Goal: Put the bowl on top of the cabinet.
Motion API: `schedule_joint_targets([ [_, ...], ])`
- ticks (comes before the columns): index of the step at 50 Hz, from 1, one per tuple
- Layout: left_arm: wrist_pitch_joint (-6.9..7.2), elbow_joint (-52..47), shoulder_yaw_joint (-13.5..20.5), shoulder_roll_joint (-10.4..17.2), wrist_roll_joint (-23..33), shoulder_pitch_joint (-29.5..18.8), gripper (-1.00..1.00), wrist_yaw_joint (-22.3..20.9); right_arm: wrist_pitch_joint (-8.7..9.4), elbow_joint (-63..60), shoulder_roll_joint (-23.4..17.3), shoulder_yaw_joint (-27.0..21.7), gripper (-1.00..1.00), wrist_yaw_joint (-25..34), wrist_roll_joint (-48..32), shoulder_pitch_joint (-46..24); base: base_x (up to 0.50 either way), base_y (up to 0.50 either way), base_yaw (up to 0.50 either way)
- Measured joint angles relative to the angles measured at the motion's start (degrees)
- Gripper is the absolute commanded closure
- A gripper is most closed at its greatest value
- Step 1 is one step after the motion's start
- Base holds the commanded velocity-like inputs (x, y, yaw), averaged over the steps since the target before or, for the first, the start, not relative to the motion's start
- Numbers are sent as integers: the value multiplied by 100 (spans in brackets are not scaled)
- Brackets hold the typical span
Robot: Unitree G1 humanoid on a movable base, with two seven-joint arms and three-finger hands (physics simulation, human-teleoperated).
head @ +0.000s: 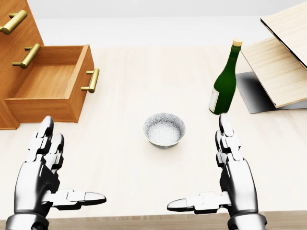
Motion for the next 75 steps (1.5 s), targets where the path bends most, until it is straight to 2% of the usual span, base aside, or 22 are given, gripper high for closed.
schedule_joint_targets([
  [18, 0, -1086, 322, -33, -317, 488, -100, -342, 0, -1977, -109, 816, -100, -356, -603, 953, 0, 0, 0],
  [34, 0, -1671, 550, -107, -512, 780, -100, -573, 0, -2833, -386, 1358, -100, -658, -932, 1384, 0, 0, 0],
  [52, 0, -1895, 672, -155, -595, 880, -100, -675, 0, -3054, -501, 1551, -100, -744, -1259, 1504, 0, 44, 0],
  [75, 0, -1876, 682, -154, -591, 859, -100, -662, 0, -3019, -510, 1615, -100, -765, -1303, 1488, 0, 50, 0],
])
